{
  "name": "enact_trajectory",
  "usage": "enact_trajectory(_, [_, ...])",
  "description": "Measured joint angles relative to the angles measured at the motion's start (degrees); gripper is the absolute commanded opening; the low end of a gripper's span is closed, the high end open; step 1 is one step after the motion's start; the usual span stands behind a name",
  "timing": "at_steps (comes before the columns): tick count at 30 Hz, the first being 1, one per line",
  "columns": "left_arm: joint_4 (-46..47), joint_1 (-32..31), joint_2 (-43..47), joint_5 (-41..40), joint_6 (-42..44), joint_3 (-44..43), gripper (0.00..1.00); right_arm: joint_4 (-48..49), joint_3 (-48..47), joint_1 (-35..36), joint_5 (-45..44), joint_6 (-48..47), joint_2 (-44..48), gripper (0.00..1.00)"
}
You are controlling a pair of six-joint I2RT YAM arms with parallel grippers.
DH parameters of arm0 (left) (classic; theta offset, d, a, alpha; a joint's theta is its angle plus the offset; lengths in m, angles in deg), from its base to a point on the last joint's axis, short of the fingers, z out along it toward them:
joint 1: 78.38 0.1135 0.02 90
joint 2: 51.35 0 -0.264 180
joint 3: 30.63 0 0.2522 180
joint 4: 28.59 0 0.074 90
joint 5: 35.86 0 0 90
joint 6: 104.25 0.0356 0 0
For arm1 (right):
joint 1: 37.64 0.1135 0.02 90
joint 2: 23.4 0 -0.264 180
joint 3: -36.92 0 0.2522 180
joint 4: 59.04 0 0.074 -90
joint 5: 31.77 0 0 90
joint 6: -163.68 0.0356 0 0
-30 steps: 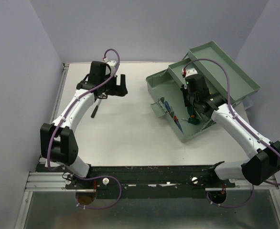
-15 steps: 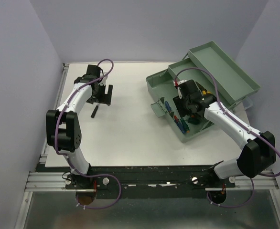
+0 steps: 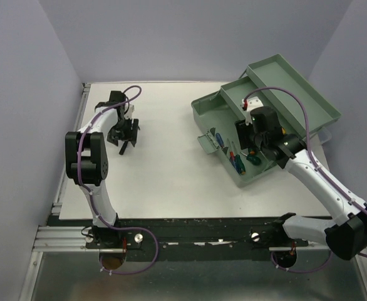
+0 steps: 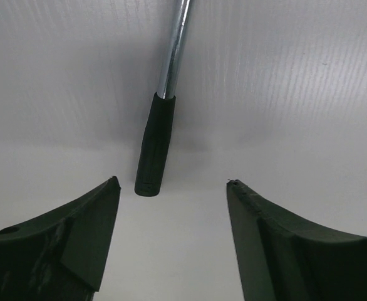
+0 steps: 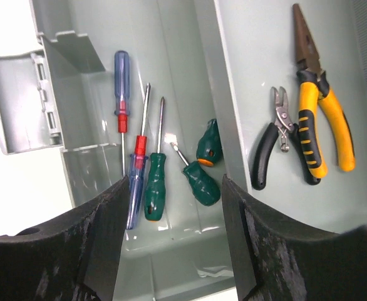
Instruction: Pack the tool kit
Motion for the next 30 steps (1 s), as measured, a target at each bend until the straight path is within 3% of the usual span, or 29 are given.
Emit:
enact_trajectory(6, [-1.05,0.72,-3.98,0.31,0.15,-1.09,0.52,1.62,2.29,0.00,0.02,0.04,3.23,0.68])
enact_trajectory(12, [-1.60,0.70,-5.75,-1.79,0.20,-1.25,0.48,2.19,3.91,0.00,0.13,1.55,4.13,0.68])
enact_trajectory(19, [-2.43,0.57,-7.30,-2.80,0.02,-2.78,0.02,3.93,4.81,0.00,0.20,3.56,5.75,0.69])
enact_trajectory(25, [-1.99,0.11,-6.58,-3.39,-0.24,-2.56,0.00,5.18,5.31,0.00,0.37,5.40,8.13,0.73])
enact_trajectory(30, [1.25,-3.15,2.36,-1.22,-1.25,2.82,0.00,6.36,5.42,0.00,3.34,9.35,9.18,0.72])
